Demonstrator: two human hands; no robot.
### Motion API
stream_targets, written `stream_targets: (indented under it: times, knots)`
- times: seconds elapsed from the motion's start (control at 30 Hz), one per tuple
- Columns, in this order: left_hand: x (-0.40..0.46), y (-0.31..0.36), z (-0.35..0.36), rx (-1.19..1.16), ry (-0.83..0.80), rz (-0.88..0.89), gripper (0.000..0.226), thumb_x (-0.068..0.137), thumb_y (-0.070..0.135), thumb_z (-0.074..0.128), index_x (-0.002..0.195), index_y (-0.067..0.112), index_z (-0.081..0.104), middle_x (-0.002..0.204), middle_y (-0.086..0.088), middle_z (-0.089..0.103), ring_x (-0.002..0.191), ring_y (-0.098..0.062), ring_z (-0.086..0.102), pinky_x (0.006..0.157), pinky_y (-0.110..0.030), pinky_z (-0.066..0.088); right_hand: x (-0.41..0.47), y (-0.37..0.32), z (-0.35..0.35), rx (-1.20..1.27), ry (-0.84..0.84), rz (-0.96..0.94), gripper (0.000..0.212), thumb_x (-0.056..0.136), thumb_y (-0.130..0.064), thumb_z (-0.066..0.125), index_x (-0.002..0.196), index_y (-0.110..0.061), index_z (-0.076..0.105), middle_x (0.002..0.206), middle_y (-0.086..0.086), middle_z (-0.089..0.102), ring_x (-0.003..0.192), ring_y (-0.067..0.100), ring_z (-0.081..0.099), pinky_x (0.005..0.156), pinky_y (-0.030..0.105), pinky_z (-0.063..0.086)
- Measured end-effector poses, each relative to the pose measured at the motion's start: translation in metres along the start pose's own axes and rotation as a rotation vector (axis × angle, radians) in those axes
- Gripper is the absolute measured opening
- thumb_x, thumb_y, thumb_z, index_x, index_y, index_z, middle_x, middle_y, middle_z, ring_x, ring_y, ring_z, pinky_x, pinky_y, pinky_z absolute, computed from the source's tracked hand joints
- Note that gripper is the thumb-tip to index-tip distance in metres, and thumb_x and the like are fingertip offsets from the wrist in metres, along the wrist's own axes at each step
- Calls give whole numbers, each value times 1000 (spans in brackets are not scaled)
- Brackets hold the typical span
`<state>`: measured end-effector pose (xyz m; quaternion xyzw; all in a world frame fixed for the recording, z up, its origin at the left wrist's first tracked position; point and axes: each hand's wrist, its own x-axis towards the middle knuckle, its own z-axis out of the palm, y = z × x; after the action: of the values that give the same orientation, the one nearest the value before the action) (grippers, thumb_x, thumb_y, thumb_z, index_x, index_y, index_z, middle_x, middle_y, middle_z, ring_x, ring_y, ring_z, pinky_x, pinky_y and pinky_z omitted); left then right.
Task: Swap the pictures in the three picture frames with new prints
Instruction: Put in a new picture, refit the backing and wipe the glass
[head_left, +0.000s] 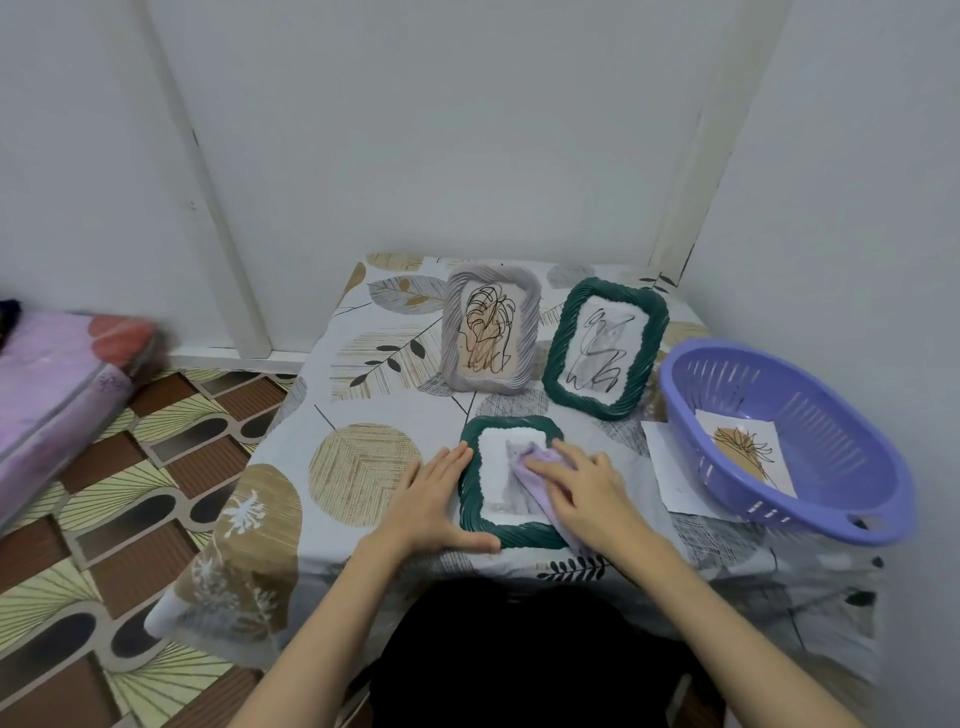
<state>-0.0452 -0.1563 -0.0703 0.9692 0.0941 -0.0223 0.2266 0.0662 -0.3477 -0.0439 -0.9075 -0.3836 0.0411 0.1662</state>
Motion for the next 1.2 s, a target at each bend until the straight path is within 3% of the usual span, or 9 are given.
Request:
stream_targets:
  times: [0.17, 0.37, 0.53, 0.67, 0.8, 0.87, 0.97, 1.07, 1.2]
  knots:
    - [3, 0, -10, -111, -104, -35, 142, 31, 99, 34, 149, 25, 3, 156, 13, -2, 143, -5, -6, 117, -39, -8, -24, 19, -20, 400, -60, 172, 46, 86, -12, 58, 130, -26, 52, 120, 4, 59, 96, 6, 53, 79, 10, 36]
    - [-8, 52, -35, -684, 188, -78, 60, 89, 40, 51, 143, 25, 29, 149, -3, 33, 136, -16, 31, 108, -27, 26, -28, 9, -35, 1013, 121, 237, 43, 86, -1, 59, 121, -25, 57, 128, -3, 56, 121, 12, 49, 102, 30, 39]
    - [-13, 77, -23, -1331, 59, -59, 63, 82, 23, 62, 136, 40, 33, 124, -10, 58, 104, -31, 64, 78, -38, 56, -20, -23, -18, 1283, 33, 134, 51, 85, 8, 54, 122, -27, 52, 123, 2, 59, 105, 11, 59, 92, 29, 49]
    - [-15, 53, -28, -1184, 227, -113, 65, 80, -5, 60, 124, 41, 46, 120, -15, 59, 92, -31, 66, 61, -35, 58, -15, -30, -12, 1179, 6, 150, 48, 87, 4, 54, 124, -27, 48, 99, 5, 62, 71, 10, 56, 58, 15, 47]
    - [-26, -11, -47, -922, 377, -231, 68, 81, -12, 46, 125, 40, 43, 134, -11, 49, 64, -23, 54, 43, -19, 44, -13, -7, -1, 659, 212, 206, 41, 89, -4, 50, 125, -24, 54, 102, 9, 56, 75, 14, 49, 73, 18, 45]
    - [-31, -40, -47, -568, 440, -282, 60, 88, -5, 40, 137, 30, 35, 144, -4, 37, 90, -23, 58, 68, -22, 51, -14, 3, 5, 384, 230, 240, 41, 90, -8, 46, 130, -20, 51, 116, 10, 54, 102, 24, 49, 93, 32, 39]
    - [-35, -70, -32, 52, 234, -398, 48, 100, 33, 24, 146, 33, 12, 156, -5, 13, 142, -26, 17, 115, -40, 19, -14, 7, 12, 134, 196, 316, 44, 95, -25, 42, 138, -17, 40, 140, 5, 41, 127, 26, 32, 103, 37, 28]
    - [-34, -58, -33, 178, 185, -499, 47, 99, 41, 18, 146, 34, 16, 157, -7, 8, 144, -28, 4, 116, -46, 6, -10, 6, 20, 33, 125, 349, 49, 96, -40, 37, 137, -14, 38, 152, 7, 25, 140, 24, 16, 113, 40, 13]
    - [-11, -7, -38, 217, 464, -290, 46, 96, 28, 30, 140, 15, 36, 153, -15, 22, 143, -31, 15, 114, -43, 12, -4, 8, 29, 76, 99, 377, 50, 95, -40, 39, 136, -12, 42, 153, 11, 21, 143, 24, 10, 115, 47, 3]
